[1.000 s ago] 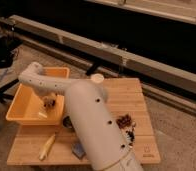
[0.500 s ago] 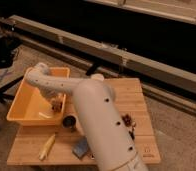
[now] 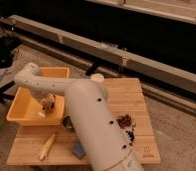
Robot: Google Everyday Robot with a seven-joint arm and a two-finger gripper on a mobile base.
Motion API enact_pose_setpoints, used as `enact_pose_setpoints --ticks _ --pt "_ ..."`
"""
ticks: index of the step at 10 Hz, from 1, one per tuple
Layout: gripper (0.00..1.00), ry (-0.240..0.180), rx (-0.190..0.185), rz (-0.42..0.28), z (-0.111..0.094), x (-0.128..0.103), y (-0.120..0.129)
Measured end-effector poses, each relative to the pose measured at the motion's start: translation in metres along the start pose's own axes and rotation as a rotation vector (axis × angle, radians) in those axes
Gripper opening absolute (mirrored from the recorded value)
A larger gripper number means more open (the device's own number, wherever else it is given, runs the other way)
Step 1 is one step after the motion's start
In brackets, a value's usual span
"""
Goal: Wipe tray with brush
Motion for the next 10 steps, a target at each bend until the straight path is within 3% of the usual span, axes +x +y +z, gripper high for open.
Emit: enact_pose_setpoints --ticks 3,5,8,10 --pt "0.00 0.016 0.033 -0.120 -0.015 -0.014 -0.051" --pt "0.00 0.002 0.016 -0.174 -0.015 -0.027 -0.063" --pt "0.00 -0.029 -0.032 -0.191 -0.008 -0.042 -0.043" --pt "0.00 -0.044 -0.076 -0.153 -0.003 -0.052 0.005"
